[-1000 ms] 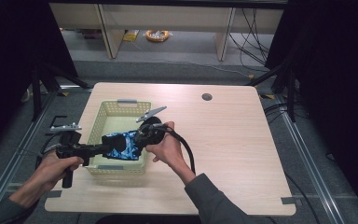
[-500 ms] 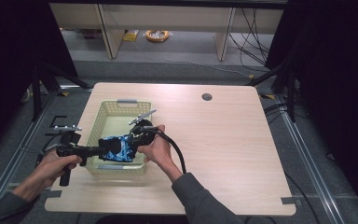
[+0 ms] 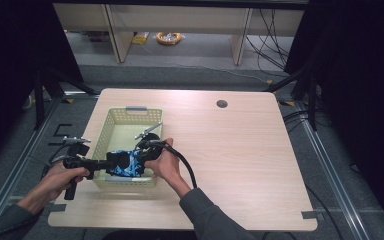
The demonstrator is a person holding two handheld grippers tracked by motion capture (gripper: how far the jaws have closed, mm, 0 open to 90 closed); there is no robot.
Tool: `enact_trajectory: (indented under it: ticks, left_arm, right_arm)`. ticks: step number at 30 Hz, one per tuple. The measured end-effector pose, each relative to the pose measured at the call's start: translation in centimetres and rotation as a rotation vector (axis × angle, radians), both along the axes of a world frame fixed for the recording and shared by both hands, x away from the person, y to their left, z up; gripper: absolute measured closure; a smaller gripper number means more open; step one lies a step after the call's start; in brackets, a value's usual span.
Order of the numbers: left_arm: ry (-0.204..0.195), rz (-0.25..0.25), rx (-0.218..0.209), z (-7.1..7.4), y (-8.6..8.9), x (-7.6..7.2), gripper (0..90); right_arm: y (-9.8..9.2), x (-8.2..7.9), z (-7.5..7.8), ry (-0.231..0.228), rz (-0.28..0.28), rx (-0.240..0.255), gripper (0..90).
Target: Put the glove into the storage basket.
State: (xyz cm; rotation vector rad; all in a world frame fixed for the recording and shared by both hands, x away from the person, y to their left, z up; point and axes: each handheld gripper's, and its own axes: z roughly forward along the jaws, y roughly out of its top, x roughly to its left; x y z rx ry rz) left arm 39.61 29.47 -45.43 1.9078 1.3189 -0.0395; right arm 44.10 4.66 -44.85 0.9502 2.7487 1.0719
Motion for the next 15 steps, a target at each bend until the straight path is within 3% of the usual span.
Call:
enact_trajectory:
  ticks: [4, 6, 7, 9, 11, 15]
  left_arm:
    - [0.002, -0.012, 0.039, -0.2, -0.2, 0.1, 75.2]
    - [-0.016, -0.027, 0.083, -0.2, -0.5, 0.0, 74.2]
    - [-0.019, -0.024, 0.085, -0.2, -0.6, -0.1, 73.6]
    - [-0.021, -0.064, 0.151, -0.3, -0.6, 0.0, 72.1]
    - [-0.012, -0.081, 0.172, -0.1, -0.8, 0.0, 68.2]
    - [-0.033, -0.088, 0.205, 0.1, -1.4, -0.1, 63.1]
  right_arm:
    - [0.3, 0.0, -0.3, 0.002, 0.002, -0.021, 81.4]
    - [0.5, 0.0, -0.5, 0.016, -0.001, -0.036, 81.1]
    - [0.6, 0.0, -0.6, 0.015, 0.000, -0.043, 80.9]
    - [0.8, -0.1, -0.8, 0.001, -0.005, -0.057, 80.8]
    - [1.0, -0.2, -0.9, 0.001, 0.002, -0.064, 80.5]
    - [1.0, -0.3, -1.0, -0.013, 0.000, -0.097, 79.7]
